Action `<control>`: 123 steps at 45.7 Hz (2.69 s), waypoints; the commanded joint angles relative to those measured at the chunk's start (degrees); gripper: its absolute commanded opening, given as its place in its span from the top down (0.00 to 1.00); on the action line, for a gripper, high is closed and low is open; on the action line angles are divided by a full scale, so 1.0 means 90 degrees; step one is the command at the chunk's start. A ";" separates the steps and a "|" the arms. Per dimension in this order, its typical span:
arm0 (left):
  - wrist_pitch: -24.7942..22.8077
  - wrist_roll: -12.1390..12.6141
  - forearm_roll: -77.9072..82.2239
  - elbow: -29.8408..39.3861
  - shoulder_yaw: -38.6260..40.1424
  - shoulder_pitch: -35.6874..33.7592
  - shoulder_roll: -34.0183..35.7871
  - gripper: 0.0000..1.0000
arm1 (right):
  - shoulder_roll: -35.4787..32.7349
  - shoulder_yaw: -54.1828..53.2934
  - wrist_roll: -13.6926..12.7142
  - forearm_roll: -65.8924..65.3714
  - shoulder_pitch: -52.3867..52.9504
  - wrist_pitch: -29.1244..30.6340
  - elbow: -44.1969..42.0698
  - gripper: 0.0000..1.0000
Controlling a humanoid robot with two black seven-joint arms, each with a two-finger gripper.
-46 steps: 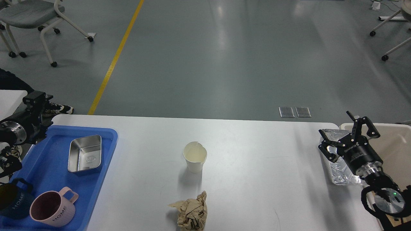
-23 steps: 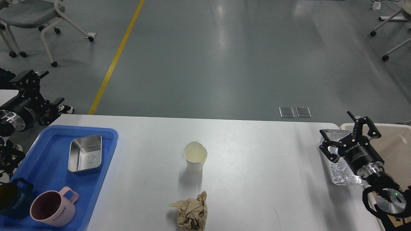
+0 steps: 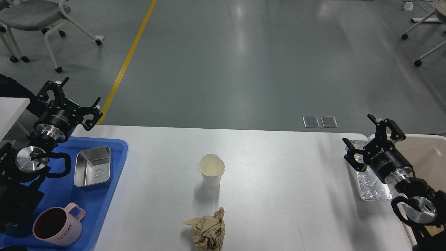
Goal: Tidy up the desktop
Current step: 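Release the steel tray and raise the left gripper away, then lower the right gripper to the edge of the foil tray in the box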
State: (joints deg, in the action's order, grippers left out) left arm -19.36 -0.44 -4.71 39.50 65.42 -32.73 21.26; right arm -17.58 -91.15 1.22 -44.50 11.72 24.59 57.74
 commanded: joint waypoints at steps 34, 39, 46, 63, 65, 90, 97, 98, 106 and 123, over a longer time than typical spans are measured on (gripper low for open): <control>0.0324 -0.0098 0.0025 -0.0083 0.0309 0.0414 -0.0731 0.03 | -0.3464 0.1924 0.0158 -0.5701 -0.0891 -0.0262 0.2315 0.00; 0.0480 -0.0088 0.0035 -0.0083 0.0241 0.0414 -0.0761 0.03 | -0.4412 0.2188 0.0187 -0.5681 -0.1009 -0.0086 0.2656 0.00; 0.0520 -0.0088 0.0035 -0.0083 0.0211 0.0423 -0.0809 0.03 | -0.5028 0.2295 0.0196 -0.5710 -0.1019 -0.0096 0.2842 0.00; 0.0842 -0.0098 0.0035 -0.0083 0.0202 0.0502 -0.0780 0.03 | -0.6024 0.2305 -0.0184 -0.5769 -0.1038 -0.0223 0.3204 0.00; 0.0852 -0.0098 0.0035 -0.0083 0.0202 0.0502 -0.0790 0.03 | -0.6073 0.2305 -0.0194 -0.5818 -0.1038 -0.0233 0.3272 0.00; 0.0871 -0.0098 0.0035 -0.0083 0.0202 0.0423 -0.0868 0.03 | -0.7323 0.3936 -0.0223 -0.8318 -0.1341 -0.1414 0.4083 0.00; 0.0871 -0.0098 0.0035 -0.0083 0.0202 0.0433 -0.0868 0.03 | -0.7382 0.4121 -0.0223 -0.8298 -0.1351 -0.1658 0.4083 0.00; 0.0881 -0.0088 0.0035 -0.0083 0.0202 0.0433 -0.0868 0.03 | -0.7382 0.4151 -0.0223 -0.8289 -0.1351 -0.1707 0.4073 0.00; 0.0871 -0.0088 0.0044 -0.0083 0.0192 0.0423 -0.0878 0.03 | -0.7246 0.4209 -0.0223 -0.7110 -0.1360 -0.1668 0.4044 0.00; 0.0871 -0.0088 0.0044 -0.0083 0.0006 0.0423 -0.0878 0.03 | -0.5636 0.4141 -0.0399 -0.3671 -0.1282 -0.1756 0.3273 0.00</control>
State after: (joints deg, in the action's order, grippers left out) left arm -11.51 -1.23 -4.30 38.76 65.61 -29.08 13.36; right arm -75.47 -53.25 -1.02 -82.67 -0.18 9.84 90.28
